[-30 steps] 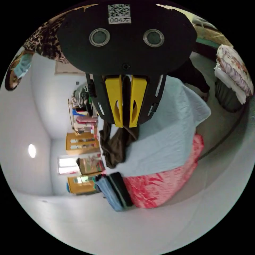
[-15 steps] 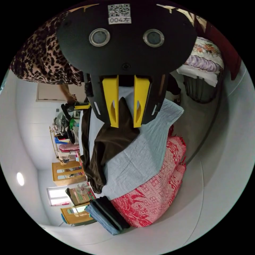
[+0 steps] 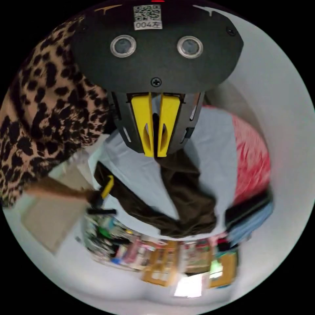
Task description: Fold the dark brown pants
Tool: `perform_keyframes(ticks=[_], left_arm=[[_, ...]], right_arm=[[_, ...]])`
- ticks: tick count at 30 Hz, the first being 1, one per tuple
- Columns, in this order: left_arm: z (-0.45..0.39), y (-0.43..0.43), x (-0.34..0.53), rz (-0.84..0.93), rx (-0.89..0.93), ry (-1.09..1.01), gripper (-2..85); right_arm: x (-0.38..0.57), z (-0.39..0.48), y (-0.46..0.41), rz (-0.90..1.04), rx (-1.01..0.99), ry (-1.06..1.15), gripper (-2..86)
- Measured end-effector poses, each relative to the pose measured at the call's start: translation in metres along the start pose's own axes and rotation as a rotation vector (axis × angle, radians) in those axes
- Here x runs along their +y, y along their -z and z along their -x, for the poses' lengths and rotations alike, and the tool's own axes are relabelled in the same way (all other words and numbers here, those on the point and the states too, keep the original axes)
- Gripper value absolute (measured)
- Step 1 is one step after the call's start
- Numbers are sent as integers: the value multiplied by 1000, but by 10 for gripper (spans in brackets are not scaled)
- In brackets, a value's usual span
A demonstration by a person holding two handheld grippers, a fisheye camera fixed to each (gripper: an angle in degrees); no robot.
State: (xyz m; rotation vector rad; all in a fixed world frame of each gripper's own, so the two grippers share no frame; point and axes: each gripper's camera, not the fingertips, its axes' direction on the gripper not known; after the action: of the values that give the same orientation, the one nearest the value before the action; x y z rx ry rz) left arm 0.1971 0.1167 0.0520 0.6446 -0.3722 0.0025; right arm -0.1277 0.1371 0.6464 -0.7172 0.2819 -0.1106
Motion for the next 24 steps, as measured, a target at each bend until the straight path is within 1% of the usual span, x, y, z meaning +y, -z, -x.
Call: perform_keyframes(ticks=[1,2,4,6,8,9,11,13,14,16,17,19,21,24], left_arm=[[-26,-17,-20,47,40,-125,23],[-37,-28,-28,76,66,-168,22],[-65,-54,-44,150,213,-255,23],[-78,-51,-40,145,229,-289,28],[-80,-42,-28,124,170,-303,32],[-72,-39,-19,121,127,-268,35],[-47,-41,-7,134,124,-150,43],[-3,-50,9,150,243,70,61],[7,-53,13,141,279,128,67],[44,-68,26,123,436,336,88],[51,-72,30,111,483,386,92],[74,-89,42,54,656,550,108],[79,-100,43,70,686,589,115],[75,-110,33,141,615,527,123]], right_arm=[[0,0,0,2,0,-4,59],[0,1,-1,6,-1,-12,59],[0,1,-2,11,-3,-23,58],[0,2,-2,14,2,-25,58],[0,2,-3,19,3,-23,57],[0,2,-3,22,1,-22,56],[0,1,-3,28,-6,-23,56],[0,0,-3,34,-12,-25,56],[0,-1,-3,39,-13,-25,57],[-1,0,-2,50,-8,-23,57],[-2,0,-2,59,-2,-20,57],[-2,1,-2,71,8,-14,57],[-3,1,-1,85,12,-19,57],[-1,-1,0,90,5,-43,58]])
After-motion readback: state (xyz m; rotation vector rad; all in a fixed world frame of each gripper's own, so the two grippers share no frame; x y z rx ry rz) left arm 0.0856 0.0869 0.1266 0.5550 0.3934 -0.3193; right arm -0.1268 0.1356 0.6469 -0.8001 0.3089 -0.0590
